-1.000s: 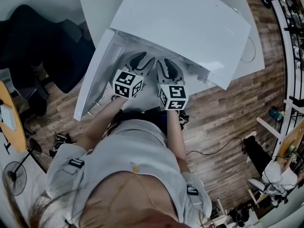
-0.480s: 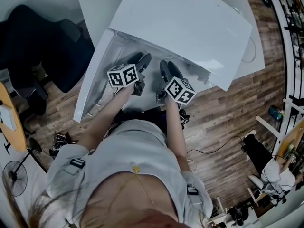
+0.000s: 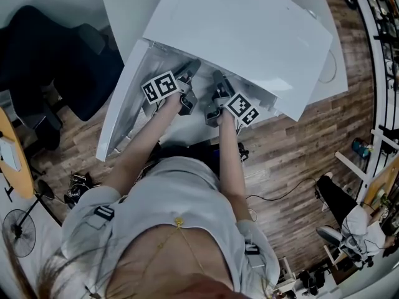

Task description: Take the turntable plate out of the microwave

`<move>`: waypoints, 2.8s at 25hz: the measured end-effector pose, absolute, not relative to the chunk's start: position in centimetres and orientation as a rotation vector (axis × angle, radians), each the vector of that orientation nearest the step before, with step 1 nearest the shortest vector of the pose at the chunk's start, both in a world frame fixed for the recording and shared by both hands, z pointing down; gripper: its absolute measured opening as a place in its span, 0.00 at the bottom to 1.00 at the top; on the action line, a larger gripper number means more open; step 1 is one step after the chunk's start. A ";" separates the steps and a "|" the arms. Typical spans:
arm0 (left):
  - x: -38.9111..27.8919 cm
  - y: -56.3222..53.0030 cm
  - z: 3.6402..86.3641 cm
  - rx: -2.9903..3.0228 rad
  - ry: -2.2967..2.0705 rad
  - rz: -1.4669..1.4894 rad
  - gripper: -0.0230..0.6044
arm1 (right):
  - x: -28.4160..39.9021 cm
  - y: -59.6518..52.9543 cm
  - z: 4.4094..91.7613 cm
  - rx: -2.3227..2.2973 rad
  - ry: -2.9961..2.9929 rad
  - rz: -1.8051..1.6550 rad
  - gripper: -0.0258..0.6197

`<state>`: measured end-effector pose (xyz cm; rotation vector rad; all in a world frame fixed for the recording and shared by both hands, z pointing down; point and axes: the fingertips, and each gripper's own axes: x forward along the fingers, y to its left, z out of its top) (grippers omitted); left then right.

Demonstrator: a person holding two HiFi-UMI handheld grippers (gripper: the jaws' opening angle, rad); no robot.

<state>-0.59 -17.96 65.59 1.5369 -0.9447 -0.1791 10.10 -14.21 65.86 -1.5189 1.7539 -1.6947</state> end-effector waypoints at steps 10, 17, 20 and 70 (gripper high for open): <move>-0.7 -18.1 65.5 1.493 -0.888 -0.284 0.17 | 10.1 -14.4 65.6 -1.480 1.766 -1.628 0.19; -1.0 -17.3 64.5 1.541 -0.898 -0.266 0.17 | 9.8 -13.6 64.7 -1.452 1.776 -1.619 0.18; -1.2 -16.6 64.2 1.560 -0.896 -0.255 0.17 | 9.6 -12.9 64.6 -1.434 1.769 -1.635 0.18; -1.3 -17.1 64.8 1.435 -0.752 -0.516 0.11 | 10.3 -9.1 65.7 -1.398 1.748 -1.677 0.33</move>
